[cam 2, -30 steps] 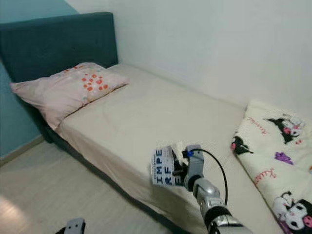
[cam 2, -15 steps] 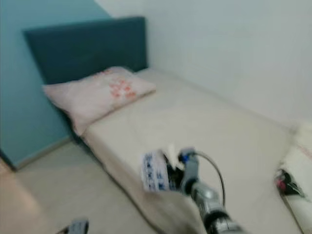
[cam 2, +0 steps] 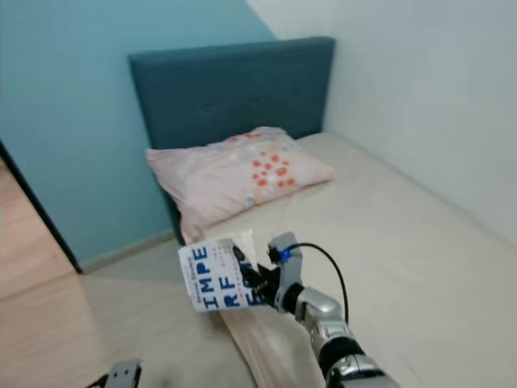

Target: Clean up the room

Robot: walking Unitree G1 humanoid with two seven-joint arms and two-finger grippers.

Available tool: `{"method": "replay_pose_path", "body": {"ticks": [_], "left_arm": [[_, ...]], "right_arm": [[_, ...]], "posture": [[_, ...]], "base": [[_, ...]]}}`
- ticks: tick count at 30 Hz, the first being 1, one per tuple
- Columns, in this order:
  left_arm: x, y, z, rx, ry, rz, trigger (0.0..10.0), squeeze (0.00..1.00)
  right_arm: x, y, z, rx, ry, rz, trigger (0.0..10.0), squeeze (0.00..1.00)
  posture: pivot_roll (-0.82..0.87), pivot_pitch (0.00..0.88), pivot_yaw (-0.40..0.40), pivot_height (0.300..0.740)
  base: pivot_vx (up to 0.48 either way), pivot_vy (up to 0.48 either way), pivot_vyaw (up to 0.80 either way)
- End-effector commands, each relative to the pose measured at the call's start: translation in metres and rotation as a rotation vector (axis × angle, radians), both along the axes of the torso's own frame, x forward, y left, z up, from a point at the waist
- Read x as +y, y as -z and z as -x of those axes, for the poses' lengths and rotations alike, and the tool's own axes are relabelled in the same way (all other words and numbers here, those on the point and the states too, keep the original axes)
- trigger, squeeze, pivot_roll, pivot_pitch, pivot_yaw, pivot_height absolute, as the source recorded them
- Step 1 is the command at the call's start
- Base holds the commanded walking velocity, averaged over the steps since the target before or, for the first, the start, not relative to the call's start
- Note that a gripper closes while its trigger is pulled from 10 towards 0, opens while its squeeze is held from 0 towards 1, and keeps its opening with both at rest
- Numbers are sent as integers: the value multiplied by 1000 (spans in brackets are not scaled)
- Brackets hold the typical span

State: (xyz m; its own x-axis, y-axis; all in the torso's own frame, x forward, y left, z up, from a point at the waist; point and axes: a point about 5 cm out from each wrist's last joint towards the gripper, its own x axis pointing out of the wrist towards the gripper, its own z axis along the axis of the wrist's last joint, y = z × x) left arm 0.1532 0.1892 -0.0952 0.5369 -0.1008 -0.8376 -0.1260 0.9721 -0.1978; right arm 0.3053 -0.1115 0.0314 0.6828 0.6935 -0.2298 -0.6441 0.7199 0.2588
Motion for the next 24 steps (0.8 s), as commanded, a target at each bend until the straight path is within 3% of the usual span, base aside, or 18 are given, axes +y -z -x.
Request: {"method": "replay_pose_path", "body": {"ticks": [1,17,24], "left_arm": [[1,3,7,27,6,-1,10000,0],[-2,2,5,23,16,3,10000,0],[-1,3,5,26,-12,-2,10000,0]], "right_arm": [[4,-8,-4,-37,-8,-32,10000,0],[5,-7,-2,-34,-34,-35,10000,0],[-8,-9,-11,-10,159,-61,10000,0]], "posture": [[27,0,-77,740],[24,0,-78,740],[28,0,-82,740]], "base": [[480,0,544],[480,0,550],[116,0,396]]}}
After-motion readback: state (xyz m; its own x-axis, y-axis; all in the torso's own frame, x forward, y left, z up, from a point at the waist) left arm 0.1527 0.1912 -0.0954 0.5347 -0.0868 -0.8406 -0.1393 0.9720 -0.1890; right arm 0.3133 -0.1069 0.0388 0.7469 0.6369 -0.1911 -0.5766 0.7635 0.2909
